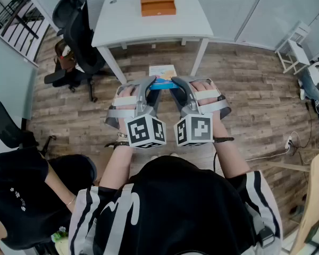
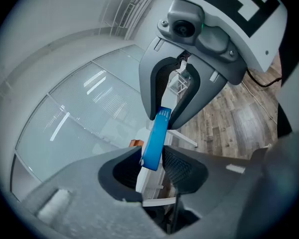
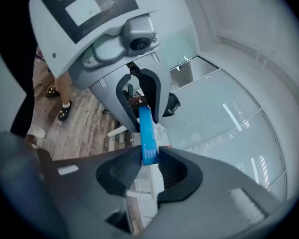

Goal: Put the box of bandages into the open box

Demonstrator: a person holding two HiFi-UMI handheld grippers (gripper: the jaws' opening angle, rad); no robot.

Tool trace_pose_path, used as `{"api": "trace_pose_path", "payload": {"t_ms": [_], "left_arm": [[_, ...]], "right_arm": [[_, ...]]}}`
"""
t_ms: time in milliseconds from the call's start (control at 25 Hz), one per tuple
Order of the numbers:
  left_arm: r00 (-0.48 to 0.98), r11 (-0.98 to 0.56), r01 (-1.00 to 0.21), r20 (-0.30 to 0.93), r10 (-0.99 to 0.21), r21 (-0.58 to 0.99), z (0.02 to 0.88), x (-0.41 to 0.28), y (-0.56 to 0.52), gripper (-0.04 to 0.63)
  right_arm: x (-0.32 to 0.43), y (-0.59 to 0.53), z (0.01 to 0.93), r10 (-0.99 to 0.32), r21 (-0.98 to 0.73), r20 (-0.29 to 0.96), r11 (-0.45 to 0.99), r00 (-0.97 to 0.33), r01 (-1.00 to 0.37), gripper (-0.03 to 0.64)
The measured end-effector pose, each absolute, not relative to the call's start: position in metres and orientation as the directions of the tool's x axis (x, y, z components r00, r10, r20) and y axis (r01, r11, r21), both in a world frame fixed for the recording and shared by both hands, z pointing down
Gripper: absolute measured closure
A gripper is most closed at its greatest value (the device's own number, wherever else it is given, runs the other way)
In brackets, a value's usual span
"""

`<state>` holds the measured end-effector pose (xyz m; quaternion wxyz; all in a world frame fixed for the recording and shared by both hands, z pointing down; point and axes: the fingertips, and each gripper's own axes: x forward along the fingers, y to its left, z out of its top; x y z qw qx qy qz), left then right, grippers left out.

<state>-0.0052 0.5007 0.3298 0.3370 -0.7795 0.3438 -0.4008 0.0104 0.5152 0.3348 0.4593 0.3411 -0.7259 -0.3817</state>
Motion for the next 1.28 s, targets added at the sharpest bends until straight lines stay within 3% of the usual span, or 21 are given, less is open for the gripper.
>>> {"api": "trace_pose_path", "payload": {"t_ms": [1280], "left_arm": [[0.396, -0.510, -0.341, 0.372, -0.840, -0.790, 0.336, 0.039, 0.516, 0.465]], "right_arm": [[0.055, 0.533, 0.337, -0.823, 0.861, 0.371, 0.478, -0.430, -0.173, 0.505]]}}
